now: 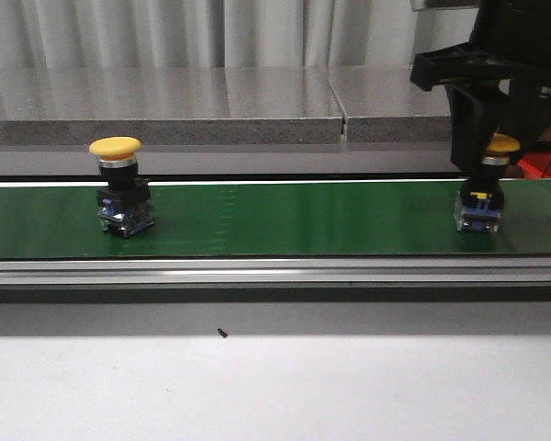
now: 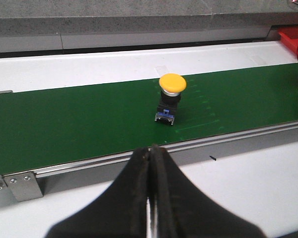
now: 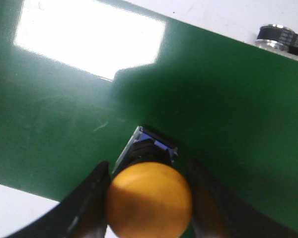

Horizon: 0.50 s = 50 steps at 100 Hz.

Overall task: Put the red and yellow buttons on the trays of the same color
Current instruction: 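Grasp the first yellow button off the belt with the right gripper, then lower the held yellow button into the yellow tray and release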

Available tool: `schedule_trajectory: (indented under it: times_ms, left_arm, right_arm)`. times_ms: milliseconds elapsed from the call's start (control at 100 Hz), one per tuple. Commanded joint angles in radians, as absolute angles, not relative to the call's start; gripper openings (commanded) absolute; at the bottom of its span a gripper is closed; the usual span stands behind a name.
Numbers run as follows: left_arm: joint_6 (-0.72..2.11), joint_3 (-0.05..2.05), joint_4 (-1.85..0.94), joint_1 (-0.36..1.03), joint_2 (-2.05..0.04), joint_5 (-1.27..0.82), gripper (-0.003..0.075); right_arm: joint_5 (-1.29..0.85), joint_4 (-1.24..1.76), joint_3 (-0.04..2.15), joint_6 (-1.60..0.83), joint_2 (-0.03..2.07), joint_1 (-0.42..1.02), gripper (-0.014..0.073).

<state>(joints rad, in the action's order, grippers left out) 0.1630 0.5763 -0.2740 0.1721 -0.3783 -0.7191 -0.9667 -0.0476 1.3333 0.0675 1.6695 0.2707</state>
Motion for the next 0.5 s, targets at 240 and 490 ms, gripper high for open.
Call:
schedule_trajectory:
  times_ms: [240, 490]
  left_arm:
    - [0.156, 0.603, -0.297, 0.180, -0.385, -0.654, -0.0019]
    - [0.156, 0.603, -0.297, 0.180, -0.385, -0.654, -0.0019]
  right_arm:
    - [-0.942, -0.067, 1.310, 0.062, 1.501, 0.265, 0.0171]
    - [-0.988, -0.087, 1.224, 0.063, 1.387, 0.170, 0.0171]
